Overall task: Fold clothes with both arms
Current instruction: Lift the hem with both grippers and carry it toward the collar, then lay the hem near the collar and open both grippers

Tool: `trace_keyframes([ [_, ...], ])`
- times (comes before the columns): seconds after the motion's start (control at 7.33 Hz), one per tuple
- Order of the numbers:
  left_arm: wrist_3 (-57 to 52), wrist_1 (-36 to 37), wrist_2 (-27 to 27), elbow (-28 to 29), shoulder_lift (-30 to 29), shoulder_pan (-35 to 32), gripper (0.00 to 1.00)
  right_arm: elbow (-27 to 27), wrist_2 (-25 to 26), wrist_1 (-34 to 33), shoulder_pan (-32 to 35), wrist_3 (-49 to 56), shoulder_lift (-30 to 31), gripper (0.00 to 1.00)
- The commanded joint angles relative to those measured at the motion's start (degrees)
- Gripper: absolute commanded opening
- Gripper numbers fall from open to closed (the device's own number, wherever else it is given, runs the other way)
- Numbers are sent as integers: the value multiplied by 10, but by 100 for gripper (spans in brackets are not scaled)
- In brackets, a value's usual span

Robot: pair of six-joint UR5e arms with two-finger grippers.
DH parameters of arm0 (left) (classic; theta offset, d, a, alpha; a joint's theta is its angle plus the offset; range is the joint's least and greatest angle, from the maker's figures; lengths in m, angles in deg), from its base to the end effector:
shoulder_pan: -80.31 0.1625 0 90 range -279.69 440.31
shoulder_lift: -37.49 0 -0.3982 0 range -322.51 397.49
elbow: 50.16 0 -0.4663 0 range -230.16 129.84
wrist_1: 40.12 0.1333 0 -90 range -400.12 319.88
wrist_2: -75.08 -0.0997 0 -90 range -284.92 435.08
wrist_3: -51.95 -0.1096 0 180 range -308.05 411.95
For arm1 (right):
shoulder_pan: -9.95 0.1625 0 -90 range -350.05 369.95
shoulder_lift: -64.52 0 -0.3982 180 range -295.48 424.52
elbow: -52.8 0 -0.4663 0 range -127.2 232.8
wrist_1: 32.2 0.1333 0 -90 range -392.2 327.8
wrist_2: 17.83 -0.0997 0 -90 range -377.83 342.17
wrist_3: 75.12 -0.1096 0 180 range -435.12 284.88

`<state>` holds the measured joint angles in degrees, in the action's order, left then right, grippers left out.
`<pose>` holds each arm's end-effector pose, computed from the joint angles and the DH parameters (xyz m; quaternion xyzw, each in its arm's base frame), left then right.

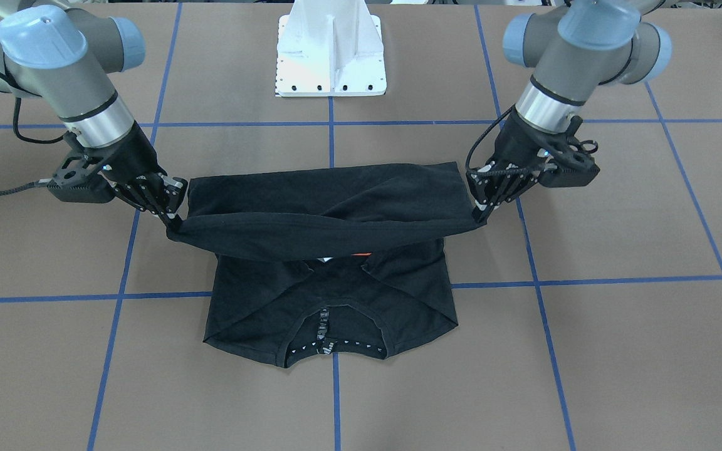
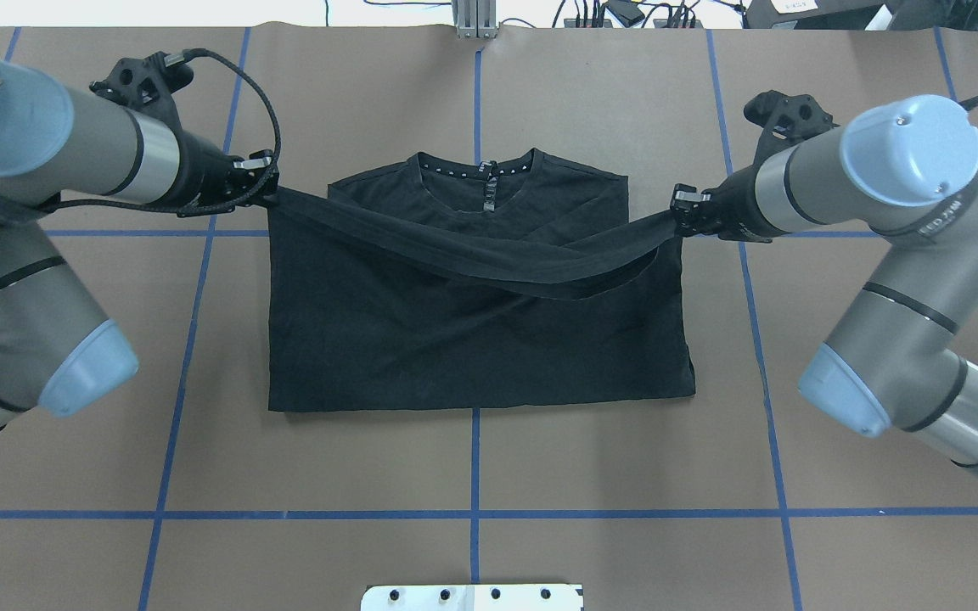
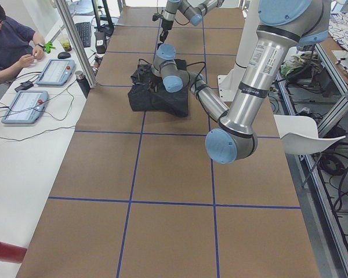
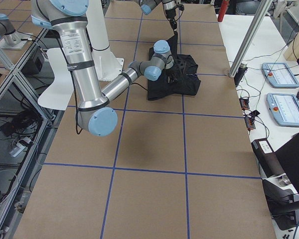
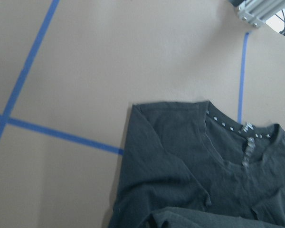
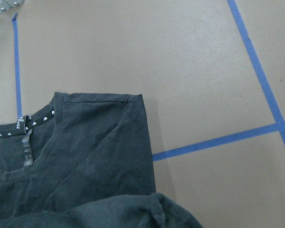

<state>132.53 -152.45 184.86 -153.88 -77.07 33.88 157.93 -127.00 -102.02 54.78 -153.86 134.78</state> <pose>0.3923 -0.5520 0.1995 0.1018 0.5087 -0.1878 0.8341 -0.3988 -0.5336 0.2483 0.0839 -0.4716 0.1788 0.8594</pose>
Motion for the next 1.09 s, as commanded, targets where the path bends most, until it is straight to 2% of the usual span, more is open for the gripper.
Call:
trace_keyframes([
  [0.0, -18, -4, -21, 75, -44, -5, 0, -83, 0, -2, 21, 1, -58, 0],
  [0.41, -33, -29, -50, 176, -89, -5, 0, -183, 2, -1, 42, 6, -119, 0],
  [0.68, -33, -60, -67, 217, -90, -2, 0, -253, 4, 4, 40, 19, -155, 0],
  [0.95, -38, -71, -68, 242, -91, 2, 0, -286, 27, 6, 34, 29, -166, 0],
])
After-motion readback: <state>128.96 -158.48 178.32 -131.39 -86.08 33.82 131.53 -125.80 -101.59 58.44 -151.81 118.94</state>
